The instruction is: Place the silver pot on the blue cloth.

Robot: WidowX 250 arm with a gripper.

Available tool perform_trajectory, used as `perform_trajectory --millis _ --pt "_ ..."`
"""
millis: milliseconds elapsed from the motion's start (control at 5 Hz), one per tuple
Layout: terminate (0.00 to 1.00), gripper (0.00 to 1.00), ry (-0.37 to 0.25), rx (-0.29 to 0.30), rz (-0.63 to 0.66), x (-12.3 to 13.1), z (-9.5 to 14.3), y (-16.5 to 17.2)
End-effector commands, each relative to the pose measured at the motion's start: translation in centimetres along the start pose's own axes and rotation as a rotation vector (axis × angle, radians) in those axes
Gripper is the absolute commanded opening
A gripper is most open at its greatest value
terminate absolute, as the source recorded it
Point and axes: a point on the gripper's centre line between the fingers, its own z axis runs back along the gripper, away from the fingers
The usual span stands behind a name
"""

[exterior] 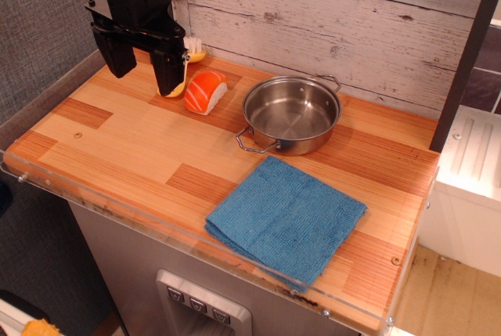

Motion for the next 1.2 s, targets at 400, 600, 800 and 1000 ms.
perform_trajectory --millis 400,600,800,1000 --pt "0.0 1.0 -0.006 -0.011 -0.118 1.0 -0.3 -5.8" --pt "0.0 1.0 -0.031 -0.02 -0.177 2.0 -0.1 -9.3" --pt "0.0 1.0 -0.048 -0.072 -0.255 3.6 -0.4 -11.9" --pt "0.0 1.0 -0.068 -0.093 -0.295 5.0 -0.3 -13.6"
